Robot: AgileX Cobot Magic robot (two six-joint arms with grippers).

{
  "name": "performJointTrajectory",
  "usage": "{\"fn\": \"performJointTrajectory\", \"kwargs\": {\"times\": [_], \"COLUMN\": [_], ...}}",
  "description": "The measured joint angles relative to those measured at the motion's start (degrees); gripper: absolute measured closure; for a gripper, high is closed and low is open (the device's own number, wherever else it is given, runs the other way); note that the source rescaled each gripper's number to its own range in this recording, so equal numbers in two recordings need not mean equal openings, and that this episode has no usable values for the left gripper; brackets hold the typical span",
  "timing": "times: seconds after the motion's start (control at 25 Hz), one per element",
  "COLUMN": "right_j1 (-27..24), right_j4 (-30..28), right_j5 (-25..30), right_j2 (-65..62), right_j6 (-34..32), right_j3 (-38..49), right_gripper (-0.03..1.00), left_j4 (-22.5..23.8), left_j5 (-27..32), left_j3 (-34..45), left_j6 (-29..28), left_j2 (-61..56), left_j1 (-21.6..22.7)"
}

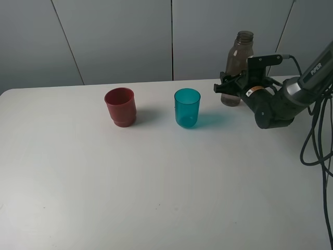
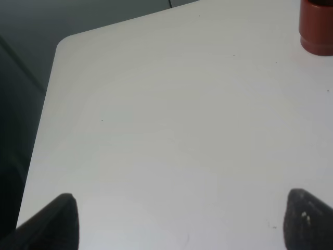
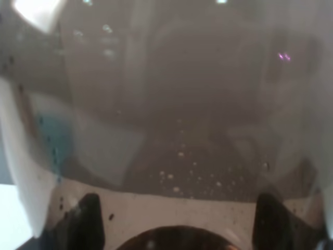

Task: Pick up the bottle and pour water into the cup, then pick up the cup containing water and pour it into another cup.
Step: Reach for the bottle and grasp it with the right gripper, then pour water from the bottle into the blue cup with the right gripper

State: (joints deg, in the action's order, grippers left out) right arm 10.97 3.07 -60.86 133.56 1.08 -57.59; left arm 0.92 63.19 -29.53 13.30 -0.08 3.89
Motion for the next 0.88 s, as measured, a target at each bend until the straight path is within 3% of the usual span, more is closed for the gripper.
{"fn": "performJointTrajectory", "kwargs": {"times": [0.28,0.76,0.88], "right_j1": [0.00,-0.04,0.42], "right_j4": [-0.67,2.17,2.92], "right_j5": [1.68,2.22,4.48], "right_j2": [-1.90,-13.58,-16.28], "right_j6": [0.22,8.36,9.05], "right_j3": [1.29,10.22,11.14], "right_gripper": [0.97,0.97,0.97], "left_j4": [0.00,0.00,0.00], "left_j5": [0.00,0.00,0.00], "left_j3": [0.00,0.00,0.00], "left_j6": [0.00,0.00,0.00], "left_j2": [0.00,0.00,0.00], "left_j1": [0.00,0.00,0.00]}}
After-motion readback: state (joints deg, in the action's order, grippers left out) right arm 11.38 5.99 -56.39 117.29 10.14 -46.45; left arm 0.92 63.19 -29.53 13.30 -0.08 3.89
